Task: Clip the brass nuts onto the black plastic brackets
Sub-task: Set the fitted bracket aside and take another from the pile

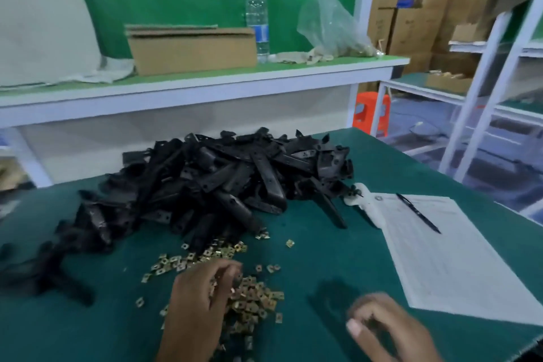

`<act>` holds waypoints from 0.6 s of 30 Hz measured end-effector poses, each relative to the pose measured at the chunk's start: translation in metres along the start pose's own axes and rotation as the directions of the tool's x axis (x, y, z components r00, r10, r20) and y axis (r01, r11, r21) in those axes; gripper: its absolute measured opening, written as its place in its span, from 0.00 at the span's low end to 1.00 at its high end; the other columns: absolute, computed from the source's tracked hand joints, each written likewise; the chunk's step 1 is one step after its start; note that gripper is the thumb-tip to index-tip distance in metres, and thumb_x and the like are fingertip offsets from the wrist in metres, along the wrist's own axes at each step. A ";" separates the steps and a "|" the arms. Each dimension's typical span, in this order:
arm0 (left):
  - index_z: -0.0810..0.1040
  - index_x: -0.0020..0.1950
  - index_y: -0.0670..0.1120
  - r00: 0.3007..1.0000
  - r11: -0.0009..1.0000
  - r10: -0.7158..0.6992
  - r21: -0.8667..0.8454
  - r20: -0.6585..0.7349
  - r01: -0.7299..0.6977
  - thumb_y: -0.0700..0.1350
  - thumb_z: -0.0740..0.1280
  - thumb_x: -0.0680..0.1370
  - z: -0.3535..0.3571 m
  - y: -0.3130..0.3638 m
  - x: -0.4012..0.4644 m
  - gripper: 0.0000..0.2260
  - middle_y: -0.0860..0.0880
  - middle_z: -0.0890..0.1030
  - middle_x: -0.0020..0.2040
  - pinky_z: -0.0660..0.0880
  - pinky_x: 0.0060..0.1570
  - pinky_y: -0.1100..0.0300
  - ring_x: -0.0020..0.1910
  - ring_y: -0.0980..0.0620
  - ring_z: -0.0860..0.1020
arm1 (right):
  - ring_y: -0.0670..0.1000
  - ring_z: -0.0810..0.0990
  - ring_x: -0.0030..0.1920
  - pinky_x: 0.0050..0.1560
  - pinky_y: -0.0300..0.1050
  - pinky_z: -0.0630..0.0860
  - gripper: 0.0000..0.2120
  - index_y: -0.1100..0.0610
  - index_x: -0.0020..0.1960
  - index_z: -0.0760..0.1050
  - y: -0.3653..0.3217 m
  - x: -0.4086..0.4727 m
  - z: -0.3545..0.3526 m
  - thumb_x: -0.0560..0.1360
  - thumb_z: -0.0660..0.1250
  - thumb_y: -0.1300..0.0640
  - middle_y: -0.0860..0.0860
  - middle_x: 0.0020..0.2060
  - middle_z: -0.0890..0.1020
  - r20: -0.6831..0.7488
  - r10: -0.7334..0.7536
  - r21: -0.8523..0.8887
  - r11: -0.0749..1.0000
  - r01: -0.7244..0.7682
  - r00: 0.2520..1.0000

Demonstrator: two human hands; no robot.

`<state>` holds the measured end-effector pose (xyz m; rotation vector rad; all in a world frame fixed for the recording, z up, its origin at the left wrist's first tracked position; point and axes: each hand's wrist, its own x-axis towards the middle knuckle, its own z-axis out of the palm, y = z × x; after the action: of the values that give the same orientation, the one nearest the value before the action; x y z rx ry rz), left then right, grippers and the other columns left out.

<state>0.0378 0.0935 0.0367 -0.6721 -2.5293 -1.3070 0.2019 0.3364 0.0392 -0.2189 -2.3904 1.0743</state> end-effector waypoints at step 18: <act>0.76 0.48 0.62 0.936 0.957 -0.231 0.110 -0.266 0.267 0.54 0.67 0.79 -0.027 -0.084 0.013 0.02 0.68 0.77 0.48 0.70 0.54 0.57 0.52 0.66 0.73 | 0.39 0.80 0.38 0.36 0.33 0.76 0.14 0.39 0.41 0.83 -0.032 0.110 0.169 0.59 0.84 0.42 0.37 0.41 0.81 0.468 -0.470 -0.157 0.789 0.594 0.748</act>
<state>-0.0150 0.0333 -0.0025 -0.1453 -2.5246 -1.1800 0.0236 0.2414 0.0100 0.6392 -2.7132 0.5081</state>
